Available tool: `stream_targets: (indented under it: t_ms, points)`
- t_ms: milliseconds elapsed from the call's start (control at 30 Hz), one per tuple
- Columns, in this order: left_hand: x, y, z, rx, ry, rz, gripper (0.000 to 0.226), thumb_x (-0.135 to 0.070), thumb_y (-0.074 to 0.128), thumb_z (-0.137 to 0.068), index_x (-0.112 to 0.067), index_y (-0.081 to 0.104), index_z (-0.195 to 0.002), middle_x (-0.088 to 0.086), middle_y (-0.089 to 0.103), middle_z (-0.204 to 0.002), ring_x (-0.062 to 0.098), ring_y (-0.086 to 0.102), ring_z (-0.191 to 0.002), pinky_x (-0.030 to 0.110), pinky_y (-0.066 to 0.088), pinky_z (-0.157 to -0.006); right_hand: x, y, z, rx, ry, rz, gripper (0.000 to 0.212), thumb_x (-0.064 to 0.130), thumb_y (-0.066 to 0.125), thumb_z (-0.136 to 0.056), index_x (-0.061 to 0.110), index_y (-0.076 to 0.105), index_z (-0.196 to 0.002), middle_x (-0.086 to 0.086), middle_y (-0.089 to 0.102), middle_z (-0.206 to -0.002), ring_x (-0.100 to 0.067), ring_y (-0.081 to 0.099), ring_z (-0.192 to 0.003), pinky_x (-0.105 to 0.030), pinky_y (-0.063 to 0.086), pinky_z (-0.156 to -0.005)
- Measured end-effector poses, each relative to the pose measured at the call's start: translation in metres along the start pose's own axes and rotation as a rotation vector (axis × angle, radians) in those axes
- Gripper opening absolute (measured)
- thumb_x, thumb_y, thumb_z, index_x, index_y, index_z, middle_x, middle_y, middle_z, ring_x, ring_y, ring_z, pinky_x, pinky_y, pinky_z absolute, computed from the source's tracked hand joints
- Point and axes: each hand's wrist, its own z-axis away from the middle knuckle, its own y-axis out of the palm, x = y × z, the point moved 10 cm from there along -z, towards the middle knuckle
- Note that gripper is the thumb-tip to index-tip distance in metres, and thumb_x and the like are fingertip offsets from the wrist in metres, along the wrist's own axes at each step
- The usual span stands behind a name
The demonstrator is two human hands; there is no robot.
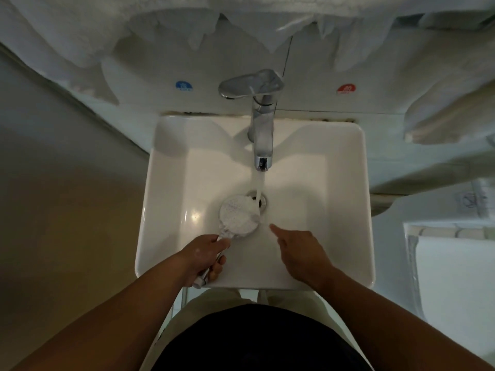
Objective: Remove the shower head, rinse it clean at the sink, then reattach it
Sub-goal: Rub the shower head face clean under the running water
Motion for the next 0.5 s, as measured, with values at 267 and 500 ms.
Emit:
stream_targets:
  t_ms: [267, 500]
  points:
    - [-0.001, 0.004, -0.004, -0.033, 0.006, -0.099, 0.033, -0.031, 0.053, -0.102, 0.000, 0.060, -0.112, 0.009, 0.053, -0.067, 0.015, 0.041, -0.040, 0.021, 0.034, -0.039, -0.037, -0.035, 0.003, -0.057, 0.037, 0.024, 0.045, 0.024, 0.040, -0.106, 0.033, 0.047, -0.149, -0.009, 0.068, -0.133, -0.030, 0.064, -0.115, -0.038, 0.051, -0.099]
    - [-0.009, 0.019, -0.006, 0.004, 0.009, -0.160, 0.031, -0.030, 0.051, -0.103, -0.002, 0.059, -0.113, 0.008, 0.052, -0.067, 0.015, 0.040, -0.040, 0.020, 0.033, -0.038, -0.012, -0.023, 0.002, -0.032, -0.077, -0.077, 0.043, 0.027, 0.042, -0.105, 0.033, 0.050, -0.148, -0.007, 0.068, -0.134, -0.025, 0.065, -0.117, -0.036, 0.051, -0.100]
